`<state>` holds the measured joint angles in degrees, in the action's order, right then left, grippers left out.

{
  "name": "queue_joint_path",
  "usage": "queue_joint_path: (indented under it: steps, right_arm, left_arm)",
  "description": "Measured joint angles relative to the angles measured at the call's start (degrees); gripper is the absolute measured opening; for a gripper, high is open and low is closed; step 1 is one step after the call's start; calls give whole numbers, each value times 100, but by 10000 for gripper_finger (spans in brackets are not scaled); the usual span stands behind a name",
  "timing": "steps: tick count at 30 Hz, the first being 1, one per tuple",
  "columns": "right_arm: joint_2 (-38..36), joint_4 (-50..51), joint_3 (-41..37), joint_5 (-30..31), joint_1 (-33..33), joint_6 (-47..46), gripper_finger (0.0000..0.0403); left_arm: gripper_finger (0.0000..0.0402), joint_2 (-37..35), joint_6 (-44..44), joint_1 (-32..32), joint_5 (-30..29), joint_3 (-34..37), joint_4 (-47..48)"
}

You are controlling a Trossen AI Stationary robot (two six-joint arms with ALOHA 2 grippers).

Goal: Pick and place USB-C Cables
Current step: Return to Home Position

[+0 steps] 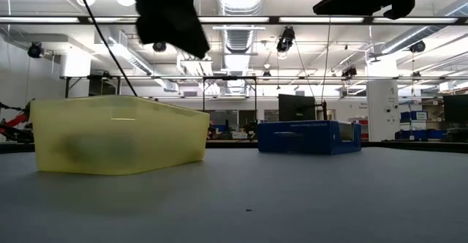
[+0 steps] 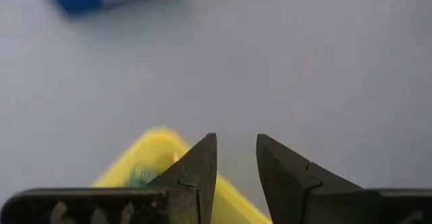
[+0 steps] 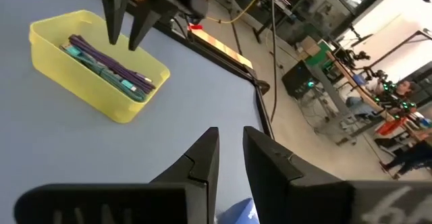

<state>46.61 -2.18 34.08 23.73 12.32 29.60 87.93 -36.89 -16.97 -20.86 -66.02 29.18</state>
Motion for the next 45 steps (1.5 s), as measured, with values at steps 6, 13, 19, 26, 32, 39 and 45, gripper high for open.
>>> queue_joint_path:
  steps: [6,13,19,26,32,39,45]
  right_arm:
    - [0,-22,-50,-20,0,-71,59]
    - [-25,-42,-237,-231,0,-448,59]
    - [-39,-962,-690,-1036,2,-800,59]
    - [-56,-2326,-1305,-1073,-164,-457,58]
    - [-372,-2299,-1540,-1262,-791,-537,44]
    - [-1246,-1241,-1554,-1667,-1259,-767,16]
    - [-2153,-266,-1566,-1672,-1248,-1075,9]
  left_arm:
    - [88,-134,2015,-4,519,0,-515]
    - [88,-299,3651,-2,751,0,-952]
    - [88,-404,4770,36,1199,0,-1017]
    - [46,-694,5310,354,1770,138,-1254]
    - [5,-1195,5379,861,2244,909,-1912]
    - [1,-2270,5185,1343,2267,1892,-2446]
    - [1,-3499,5179,1440,2273,2747,-2592]
